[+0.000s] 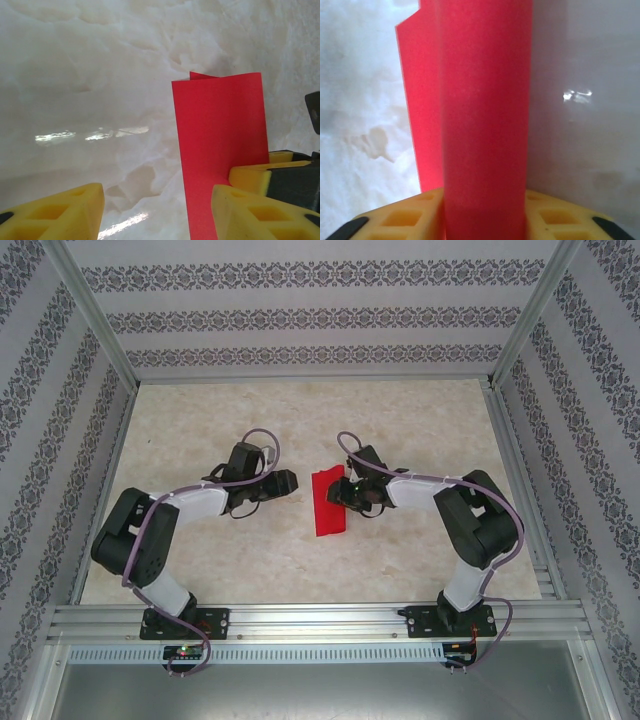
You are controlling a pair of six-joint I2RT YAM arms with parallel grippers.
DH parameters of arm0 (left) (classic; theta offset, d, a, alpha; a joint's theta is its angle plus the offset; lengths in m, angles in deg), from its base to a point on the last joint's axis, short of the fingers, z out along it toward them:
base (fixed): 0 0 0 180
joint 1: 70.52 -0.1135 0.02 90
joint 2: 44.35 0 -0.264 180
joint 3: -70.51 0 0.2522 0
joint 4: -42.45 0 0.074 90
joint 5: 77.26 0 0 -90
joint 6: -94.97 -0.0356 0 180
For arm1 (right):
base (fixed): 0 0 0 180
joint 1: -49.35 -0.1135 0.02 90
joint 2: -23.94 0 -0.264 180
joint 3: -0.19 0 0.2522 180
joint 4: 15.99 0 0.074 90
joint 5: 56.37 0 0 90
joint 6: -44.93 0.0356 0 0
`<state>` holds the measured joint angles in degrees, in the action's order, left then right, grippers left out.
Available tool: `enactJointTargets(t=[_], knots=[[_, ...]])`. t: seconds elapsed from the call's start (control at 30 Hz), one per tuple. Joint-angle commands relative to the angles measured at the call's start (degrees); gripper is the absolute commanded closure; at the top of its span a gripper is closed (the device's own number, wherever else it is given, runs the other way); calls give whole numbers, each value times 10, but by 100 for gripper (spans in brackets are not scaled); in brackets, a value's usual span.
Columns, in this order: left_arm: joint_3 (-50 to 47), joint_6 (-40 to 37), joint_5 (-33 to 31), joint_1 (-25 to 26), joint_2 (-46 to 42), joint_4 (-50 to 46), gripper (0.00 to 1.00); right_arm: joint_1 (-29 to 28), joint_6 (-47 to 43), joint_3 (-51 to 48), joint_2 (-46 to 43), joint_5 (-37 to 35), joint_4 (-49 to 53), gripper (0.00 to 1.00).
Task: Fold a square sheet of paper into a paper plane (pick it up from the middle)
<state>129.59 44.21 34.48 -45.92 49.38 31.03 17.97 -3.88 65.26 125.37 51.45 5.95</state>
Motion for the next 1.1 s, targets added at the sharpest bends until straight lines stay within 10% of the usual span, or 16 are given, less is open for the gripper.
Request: enactJointTargets(t=[0.0,0.33,1.07], knots=[[24,7,-6,13,12,35,41,1,-30,21,5,-65,56,55],[42,12,-13,26,34,37,40,-2,-41,42,-10,-135,118,37],[57,22,-10,48,57,35,40,14,-90,39,48,-97,136,55]])
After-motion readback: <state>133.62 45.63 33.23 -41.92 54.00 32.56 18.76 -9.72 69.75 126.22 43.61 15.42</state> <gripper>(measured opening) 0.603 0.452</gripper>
